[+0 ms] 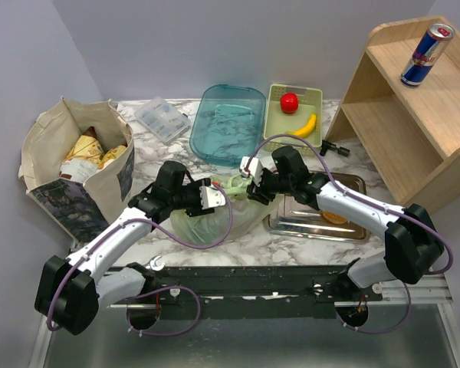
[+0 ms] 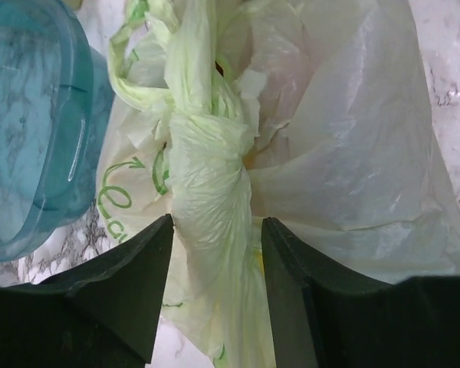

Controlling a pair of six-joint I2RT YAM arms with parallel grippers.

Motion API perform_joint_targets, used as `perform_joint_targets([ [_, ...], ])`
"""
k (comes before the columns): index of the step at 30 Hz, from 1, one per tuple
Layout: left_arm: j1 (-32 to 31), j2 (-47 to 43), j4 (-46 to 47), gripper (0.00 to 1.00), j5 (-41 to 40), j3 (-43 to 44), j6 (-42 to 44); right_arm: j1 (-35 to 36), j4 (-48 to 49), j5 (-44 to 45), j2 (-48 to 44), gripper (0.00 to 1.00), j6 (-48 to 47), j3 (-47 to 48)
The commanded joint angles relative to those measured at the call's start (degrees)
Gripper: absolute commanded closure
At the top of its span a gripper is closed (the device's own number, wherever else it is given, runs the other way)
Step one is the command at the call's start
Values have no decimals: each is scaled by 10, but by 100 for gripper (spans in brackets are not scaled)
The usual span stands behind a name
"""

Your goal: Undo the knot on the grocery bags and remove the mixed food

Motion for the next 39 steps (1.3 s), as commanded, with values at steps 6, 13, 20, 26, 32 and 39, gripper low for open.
perform_joint_targets([
  [6,35,-41,-23,89,-45,-9,-40,-1,-25,87,-33,99,-17,-6],
  [13,222,-77,-126,96,29,-18,9,-49,-60,87,-99,99,-37,-51],
  [20,317,-69,-157,100,57,-3,45,-102,-91,77,-134,99,-49,-77],
  [26,360,-41,-175,100,73,27,54,-131,-108,77,-146,99,-44,-76],
  [32,375,-25,-250,94,138,80,69,-158,-156,-21,-141,96,-44,-32],
  [39,302,-76,-217,42,159,101,-53,-118,-143,-67,-128,22,13,42],
])
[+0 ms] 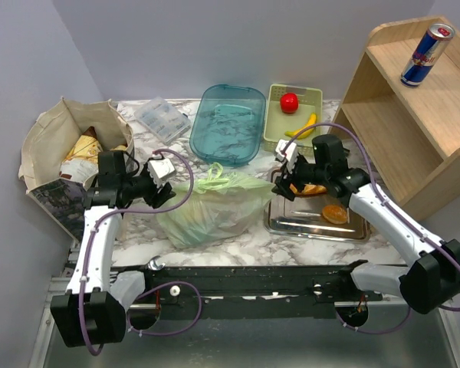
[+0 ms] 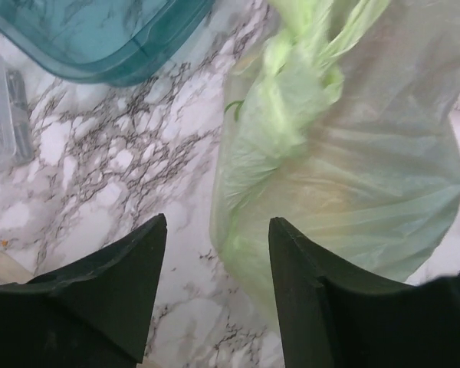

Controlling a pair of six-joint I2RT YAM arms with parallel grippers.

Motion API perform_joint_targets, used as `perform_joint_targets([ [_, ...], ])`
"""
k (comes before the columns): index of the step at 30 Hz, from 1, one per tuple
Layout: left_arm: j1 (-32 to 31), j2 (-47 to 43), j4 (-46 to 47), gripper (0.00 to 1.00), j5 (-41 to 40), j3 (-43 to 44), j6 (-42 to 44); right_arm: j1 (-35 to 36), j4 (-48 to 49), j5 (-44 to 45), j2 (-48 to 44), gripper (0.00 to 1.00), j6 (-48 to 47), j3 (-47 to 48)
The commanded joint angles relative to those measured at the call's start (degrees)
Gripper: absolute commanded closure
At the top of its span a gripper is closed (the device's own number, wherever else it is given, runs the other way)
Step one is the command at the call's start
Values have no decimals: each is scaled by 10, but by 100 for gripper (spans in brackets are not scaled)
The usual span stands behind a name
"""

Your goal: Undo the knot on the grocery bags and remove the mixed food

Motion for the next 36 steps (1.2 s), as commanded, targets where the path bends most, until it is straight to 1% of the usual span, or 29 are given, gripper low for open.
perform_joint_targets([
  [1,-56,-57,24,40,-21,1,-75,35,-3,-4,3,20,30,45],
  [4,-111,-82,68,35,-71,-16,-128,83,35,21,7,17,27,43],
  [8,-170,-75,133,32,-138,-30,-189,150,112,76,29,16,9,28],
  [11,-207,-57,157,30,-164,-32,-210,191,171,109,59,16,3,31],
  [14,-240,-40,185,28,-200,-46,-215,219,209,147,99,16,5,44],
  [16,-248,-27,212,28,-228,-56,-225,229,254,178,120,17,0,38],
  [18,-250,-10,229,28,-266,-56,-238,231,291,211,140,21,-2,30],
  [19,-250,3,229,30,-291,-50,-240,231,297,231,149,28,6,35],
  [21,-240,22,219,34,-332,-35,-245,230,284,279,160,47,21,51],
  [23,-215,24,212,41,-329,-28,-243,226,270,304,146,72,20,47],
  [24,-202,19,211,46,-322,-28,-244,220,263,302,134,88,19,40],
  [25,-186,15,208,51,-310,-27,-239,214,254,300,120,97,21,33],
  [26,-171,12,204,57,-305,-27,-235,207,244,299,108,99,24,24],
  [29,-126,14,181,76,-282,-20,-223,180,192,295,70,99,30,6],
  [31,-93,20,167,92,-262,-13,-214,161,172,272,48,99,38,-4],
  [32,-82,21,161,97,-254,-11,-208,151,160,264,38,99,44,-6],
  [33,-71,21,157,100,-249,-10,-203,139,147,250,30,99,52,-6],
  [34,-69,21,153,100,-243,-10,-197,128,132,239,23,99,61,-5],
  [35,-49,19,149,100,-237,-10,-191,116,119,224,18,99,69,-2],
  [36,-42,18,143,100,-224,-10,-184,105,103,203,15,99,76,1],
])
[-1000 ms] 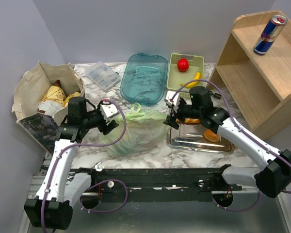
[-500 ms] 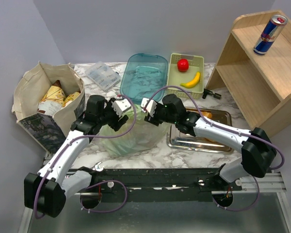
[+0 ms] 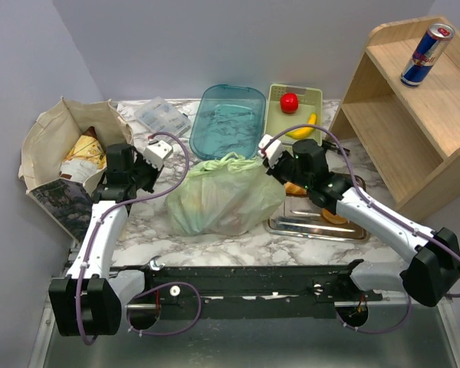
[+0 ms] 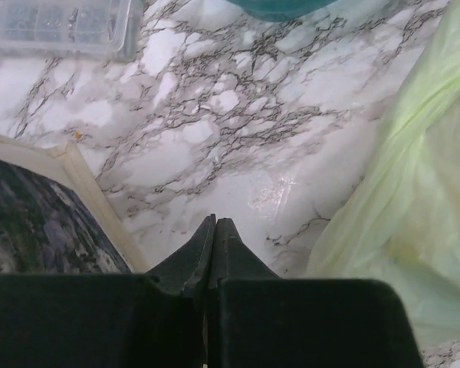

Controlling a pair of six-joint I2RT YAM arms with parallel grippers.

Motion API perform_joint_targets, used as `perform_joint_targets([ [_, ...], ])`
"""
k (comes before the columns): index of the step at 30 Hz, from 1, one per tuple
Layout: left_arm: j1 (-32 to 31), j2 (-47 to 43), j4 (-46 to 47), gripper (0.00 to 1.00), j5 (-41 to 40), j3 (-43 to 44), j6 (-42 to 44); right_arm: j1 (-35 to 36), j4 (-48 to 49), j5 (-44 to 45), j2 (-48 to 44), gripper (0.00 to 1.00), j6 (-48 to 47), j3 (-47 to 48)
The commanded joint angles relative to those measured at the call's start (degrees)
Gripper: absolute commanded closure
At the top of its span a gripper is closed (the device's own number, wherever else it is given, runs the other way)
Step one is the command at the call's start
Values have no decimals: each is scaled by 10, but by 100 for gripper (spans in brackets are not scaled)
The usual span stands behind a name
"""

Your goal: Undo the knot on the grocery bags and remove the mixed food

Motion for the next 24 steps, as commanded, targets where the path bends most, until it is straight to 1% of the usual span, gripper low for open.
perform_joint_targets([
  [1,40,-6,-39,100,55,15,35,-52,-89,-76,-22,99,45,1],
  [4,48,-8,-58,99,94,24,40,-74,-131,-160,-18,99,67,22],
  [5,49,-12,-68,93,127,31,38,-74,-140,-185,-12,99,74,30],
  [6,50,-17,-78,82,156,42,38,-74,-145,-217,-7,94,80,42],
  [7,49,-21,-89,70,196,52,35,-74,-149,-236,2,86,90,52],
  [8,45,-25,-93,55,223,63,27,-74,-150,-249,10,74,102,65],
  [9,38,-28,-89,47,238,70,8,-74,-149,-254,21,64,116,79],
  [10,26,-29,-83,41,240,79,-7,-73,-148,-255,30,50,123,90],
  [12,15,-26,-73,36,232,92,-29,-72,-137,-251,43,34,128,108],
  [13,-7,-24,-70,35,228,97,-38,-66,-128,-245,47,30,121,114],
  [15,-16,-19,-57,35,224,105,-60,-38,-112,-206,54,24,86,117],
  [17,-19,-18,-45,35,225,110,-80,-15,-93,-155,68,21,58,121],
  [20,-23,-23,-34,34,217,110,-83,-12,-68,-106,104,20,61,142],
  [21,-23,-28,-29,34,212,108,-84,-13,-64,-95,114,22,57,149],
  [22,-24,-31,-26,34,208,107,-82,-13,-63,-87,122,29,55,157],
  [23,-24,-33,-27,34,206,107,-79,-13,-65,-83,128,41,52,165],
  [24,-24,-35,-29,34,203,107,-75,-13,-69,-84,131,49,55,178],
])
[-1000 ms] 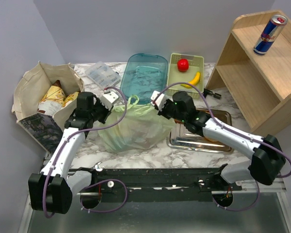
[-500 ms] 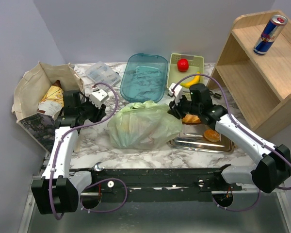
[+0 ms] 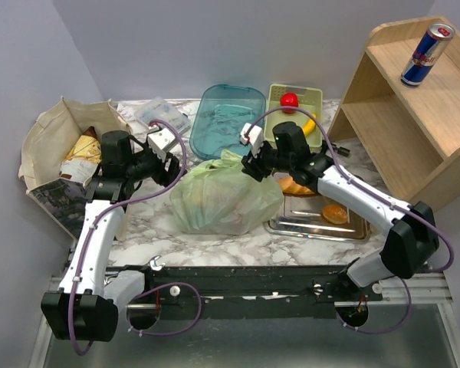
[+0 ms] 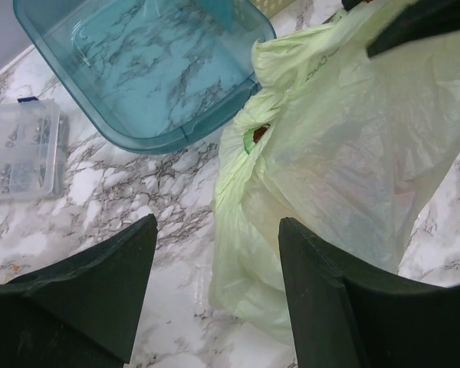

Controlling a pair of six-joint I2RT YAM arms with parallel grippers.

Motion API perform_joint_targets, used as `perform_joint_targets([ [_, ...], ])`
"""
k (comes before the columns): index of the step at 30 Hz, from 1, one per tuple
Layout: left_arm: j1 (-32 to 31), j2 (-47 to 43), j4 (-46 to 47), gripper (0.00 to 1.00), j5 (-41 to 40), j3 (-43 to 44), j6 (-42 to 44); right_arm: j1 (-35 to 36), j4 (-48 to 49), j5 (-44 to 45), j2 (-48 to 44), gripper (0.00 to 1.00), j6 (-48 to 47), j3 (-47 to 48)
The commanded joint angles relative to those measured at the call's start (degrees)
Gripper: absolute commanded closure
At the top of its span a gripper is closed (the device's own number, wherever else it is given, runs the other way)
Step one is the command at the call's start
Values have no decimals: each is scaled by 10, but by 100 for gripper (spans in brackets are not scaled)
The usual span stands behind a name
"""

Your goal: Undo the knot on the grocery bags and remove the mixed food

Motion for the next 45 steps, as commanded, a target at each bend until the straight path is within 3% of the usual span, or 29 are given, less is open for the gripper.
perform_joint_targets([
  [1,-4,-20,14,34,1,5,-5,-4,9,38,23,58,-7,51],
  [2,-4,-22,11,34,0,6,0,-4,-2,19,21,64,-6,65],
  [4,-4,-28,3,34,4,9,16,-4,-20,-40,13,86,2,84],
  [6,-4,-34,-6,34,30,16,37,-4,-37,-93,5,99,13,101],
  [10,-9,-42,-7,27,89,28,68,-4,-75,-182,-1,99,34,130],
  [12,-17,-43,-6,16,113,37,80,-4,-95,-206,-2,99,29,133],
  [13,-26,-43,-6,4,121,43,85,-4,-105,-216,-3,100,23,133],
  [14,-36,-44,-2,1,124,49,85,-4,-116,-226,-2,99,16,132],
  [19,-109,-36,13,1,99,71,54,-4,-134,-263,-1,99,9,132],
  [25,-185,-11,23,2,11,60,57,-4,-132,-277,-5,99,8,130],
  [27,-201,-6,24,16,-11,57,59,-4,-134,-278,-6,99,4,130],
  [29,-209,5,-2,56,-4,76,49,-4,-132,-271,-5,99,4,131],
  [30,-210,14,-26,81,6,93,36,-4,-127,-264,-5,99,5,132],
  [32,-210,30,-61,100,29,121,-18,-4,-105,-235,-9,96,15,128],
  [34,-209,37,-66,100,65,126,-104,-4,-74,-206,-14,86,30,122],
  [35,-209,34,-58,100,87,122,-150,-4,-58,-188,-19,75,42,118],
  [37,-209,16,2,100,129,95,-276,-4,-35,-147,-30,43,67,116],
  [38,-209,8,46,100,130,78,-340,-4,-31,-126,-36,34,73,116],
  [41,-206,-2,98,100,92,59,-500,-4,-25,-85,-74,28,64,101],
  [45,-192,18,84,100,11,75,-622,0,2,-81,-129,28,44,53],
])
